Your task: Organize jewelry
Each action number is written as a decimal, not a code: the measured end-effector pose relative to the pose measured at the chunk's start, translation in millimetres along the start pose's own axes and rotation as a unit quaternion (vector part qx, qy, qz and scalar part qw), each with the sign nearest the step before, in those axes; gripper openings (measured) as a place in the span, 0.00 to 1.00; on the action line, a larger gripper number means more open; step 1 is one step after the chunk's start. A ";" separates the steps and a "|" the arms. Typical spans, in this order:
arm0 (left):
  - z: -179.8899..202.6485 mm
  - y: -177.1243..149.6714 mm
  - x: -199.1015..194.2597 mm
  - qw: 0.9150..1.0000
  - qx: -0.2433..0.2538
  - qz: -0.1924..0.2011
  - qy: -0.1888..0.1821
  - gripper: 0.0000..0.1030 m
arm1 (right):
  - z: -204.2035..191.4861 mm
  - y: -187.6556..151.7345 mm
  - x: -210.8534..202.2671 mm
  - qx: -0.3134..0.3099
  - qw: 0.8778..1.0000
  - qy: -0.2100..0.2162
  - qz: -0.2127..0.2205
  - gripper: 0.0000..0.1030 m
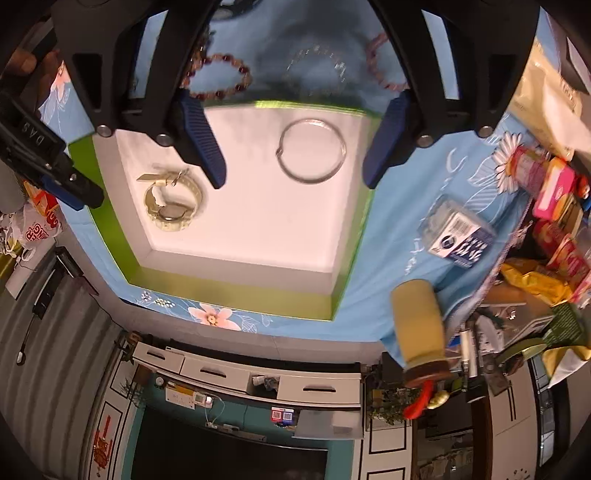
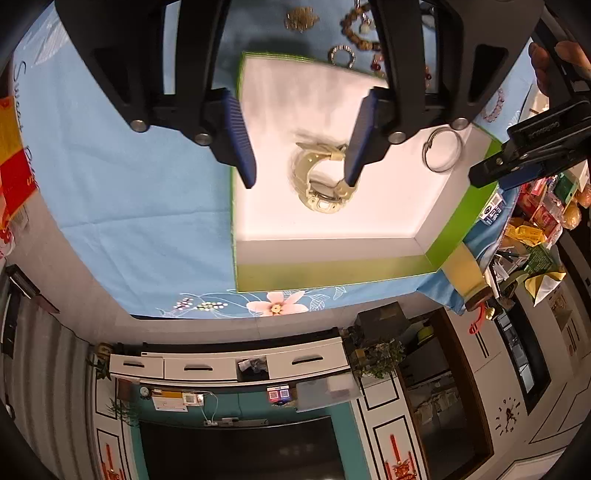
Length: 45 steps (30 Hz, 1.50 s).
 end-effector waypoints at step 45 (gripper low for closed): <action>5.9 -154.9 -83.9 0.993 -0.020 -0.117 -0.027 0.98 | 7.8 -143.7 -131.9 0.061 0.997 0.002 -0.054 0.96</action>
Point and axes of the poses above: each gripper's, at about its wrist camera, not at the fingertips, and x roughly the way its jaws point, z to its right, y to its top, the point moved 5 cm from there along x, roughly the way its jaws point, and after that the axes turned 2 degrees about -x, right-handed, at the moved point
